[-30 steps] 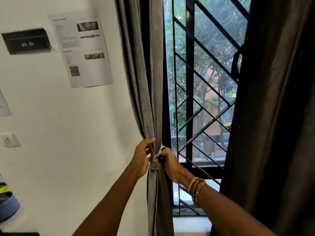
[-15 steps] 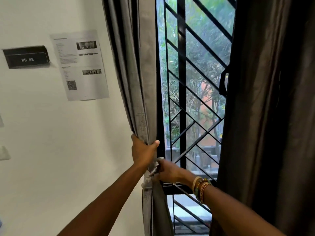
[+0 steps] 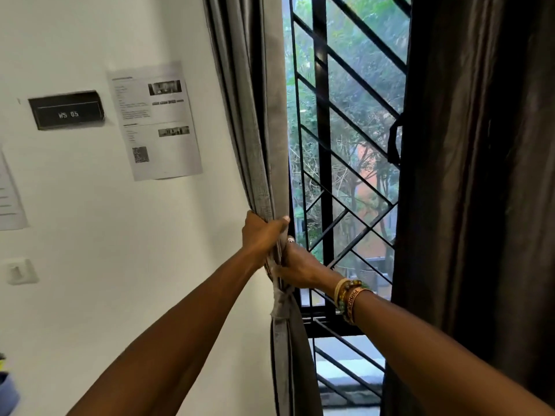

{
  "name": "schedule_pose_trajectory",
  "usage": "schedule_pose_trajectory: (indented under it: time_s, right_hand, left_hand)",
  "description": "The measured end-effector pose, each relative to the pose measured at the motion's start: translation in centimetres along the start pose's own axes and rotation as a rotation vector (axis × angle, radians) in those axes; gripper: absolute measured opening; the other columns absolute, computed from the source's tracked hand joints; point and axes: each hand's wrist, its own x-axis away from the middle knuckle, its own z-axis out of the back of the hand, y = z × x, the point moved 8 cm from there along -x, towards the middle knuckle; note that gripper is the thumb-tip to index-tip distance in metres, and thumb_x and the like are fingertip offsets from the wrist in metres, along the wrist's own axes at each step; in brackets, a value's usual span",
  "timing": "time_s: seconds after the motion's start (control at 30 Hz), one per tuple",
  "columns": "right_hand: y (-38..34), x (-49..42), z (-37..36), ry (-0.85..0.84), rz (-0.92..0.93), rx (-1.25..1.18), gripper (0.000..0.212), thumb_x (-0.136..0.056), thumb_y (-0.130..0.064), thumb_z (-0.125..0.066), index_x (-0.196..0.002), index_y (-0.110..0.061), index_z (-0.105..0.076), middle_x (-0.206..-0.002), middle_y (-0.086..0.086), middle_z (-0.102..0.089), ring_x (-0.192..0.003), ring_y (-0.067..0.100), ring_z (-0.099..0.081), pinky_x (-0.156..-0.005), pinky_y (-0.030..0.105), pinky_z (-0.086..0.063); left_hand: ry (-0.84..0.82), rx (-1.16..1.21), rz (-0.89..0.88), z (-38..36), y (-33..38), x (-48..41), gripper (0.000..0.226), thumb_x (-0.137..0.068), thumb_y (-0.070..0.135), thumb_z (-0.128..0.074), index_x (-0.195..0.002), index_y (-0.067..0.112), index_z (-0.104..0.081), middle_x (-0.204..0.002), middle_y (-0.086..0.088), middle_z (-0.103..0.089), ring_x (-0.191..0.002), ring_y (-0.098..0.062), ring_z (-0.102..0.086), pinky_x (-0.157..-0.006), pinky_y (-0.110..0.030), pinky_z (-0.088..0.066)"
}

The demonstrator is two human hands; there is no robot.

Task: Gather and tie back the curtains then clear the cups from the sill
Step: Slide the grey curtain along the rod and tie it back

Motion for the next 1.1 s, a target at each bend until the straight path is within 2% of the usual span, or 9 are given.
schedule_pose_trajectory:
  time_s: [0.17, 0.27, 0.33, 0.43, 0.53, 0.87, 0.93, 1.0, 1.1]
  right_hand:
    - [-1.1, -0.3, -1.4, 0.092, -0.047, -0.128, 0.025, -0.084, -0.017, -0.061, -0.108, -0.014, -0.057, -0.095, 0.012, -0.065, -0.085, 0.029, -0.066, -0.076, 0.052, -0.057]
    - [0.2, 0.9, -2.7, 0.247, -0.186, -0.044, 0.099, -0.064, -0.058, -0.078, -0.145, -0.023, -0.034, -0.130, 0.002, -0.060, -0.115, 0.023, -0.060, -0.096, 0.047, -0.052]
    - [3.2, 2.7, -4.5, 0.295, -0.379, -0.063, 0.133, -0.054, -0.061, -0.086, -0.154, -0.011, -0.014, -0.137, 0.006, -0.054, -0.118, 0.021, -0.055, -0.099, 0.033, -0.049]
    - [6.9, 4.6, -10.0, 0.223, -0.613, -0.233, 0.081, -0.056, -0.049, -0.090, -0.121, -0.023, -0.049, -0.103, -0.001, -0.064, -0.087, 0.011, -0.061, -0.084, 0.029, -0.056]
    - [6.8, 4.5, -11.8, 0.318, -0.630, -0.090, 0.026, -0.079, -0.034, -0.069, -0.102, -0.025, -0.060, -0.102, 0.002, -0.070, -0.096, 0.024, -0.067, -0.087, 0.038, -0.053]
    - [6.3, 3.9, -10.8, 0.108, -0.651, 0.223, 0.009, -0.088, -0.022, -0.060, -0.090, -0.020, -0.052, -0.111, 0.012, -0.068, -0.106, 0.034, -0.063, -0.072, 0.027, -0.041]
    - [6.1, 3.8, -9.5, 0.064, -0.670, 0.259, 0.022, -0.084, -0.023, -0.067, -0.100, -0.019, -0.051, -0.103, 0.006, -0.065, -0.104, 0.030, -0.064, -0.077, 0.028, -0.049]
    - [5.8, 3.5, -6.8, 0.157, -0.682, 0.314, 0.065, -0.076, -0.029, -0.076, -0.131, -0.014, -0.044, -0.121, 0.010, -0.059, -0.114, 0.031, -0.060, -0.095, 0.041, -0.051]
    - [3.1, 2.4, -1.4, 0.330, -0.642, 0.468, 0.119, -0.074, -0.034, -0.081, -0.156, -0.012, 0.002, -0.163, 0.018, -0.008, -0.147, 0.040, -0.019, -0.118, 0.058, -0.022]
  left_hand:
    - [-0.104, 0.105, 0.011, 0.5, 0.7, -1.8, 0.086, -0.039, 0.046, -0.091, -0.113, 0.019, -0.058, -0.101, -0.003, -0.070, -0.086, -0.022, -0.070, -0.072, -0.041, -0.062]
    - [-0.123, 0.190, 0.016, 1.1, 0.3, -2.7, 0.057, -0.055, 0.032, -0.086, -0.106, 0.014, -0.068, -0.097, -0.007, -0.074, -0.084, -0.025, -0.072, -0.079, -0.045, -0.061]
    - [-0.195, 0.299, 0.031, 1.1, 0.0, -3.1, 0.046, -0.068, 0.028, -0.086, -0.108, 0.011, -0.071, -0.099, -0.007, -0.075, -0.088, -0.023, -0.072, -0.085, -0.042, -0.059]
    - [-0.210, 0.343, 0.053, 0.3, 0.3, -2.8, 0.040, -0.082, 0.028, -0.079, -0.115, 0.008, -0.067, -0.108, -0.009, -0.073, -0.094, -0.023, -0.070, -0.080, -0.032, -0.055]
    - [-0.122, 0.303, 0.115, -0.3, -0.1, -2.5, 0.045, -0.089, 0.037, -0.069, -0.122, 0.008, -0.058, -0.114, -0.014, -0.067, -0.101, -0.033, -0.064, -0.083, -0.038, -0.054]
    - [-0.153, 0.297, 0.128, 0.6, 0.9, -1.3, 0.042, -0.093, 0.037, -0.062, -0.124, 0.010, -0.055, -0.116, -0.009, -0.066, -0.094, -0.027, -0.062, -0.083, -0.036, -0.053]
    - [-0.203, 0.188, 0.030, 1.3, 1.6, -0.8, 0.047, -0.091, 0.037, -0.065, -0.126, 0.010, -0.048, -0.122, -0.009, -0.062, -0.099, -0.027, -0.060, -0.088, -0.037, -0.052]
    - [-0.238, -0.019, -0.185, 2.0, 2.5, -0.4, 0.072, -0.088, 0.035, -0.070, -0.143, 0.011, -0.030, -0.141, -0.012, -0.048, -0.120, -0.031, -0.054, -0.100, -0.040, -0.047]
    - [-0.234, -0.300, -0.562, 2.5, 3.7, 0.8, 0.115, -0.086, 0.032, -0.074, -0.154, 0.018, 0.017, -0.162, -0.014, -0.012, -0.121, -0.039, -0.054, -0.095, -0.043, -0.049]
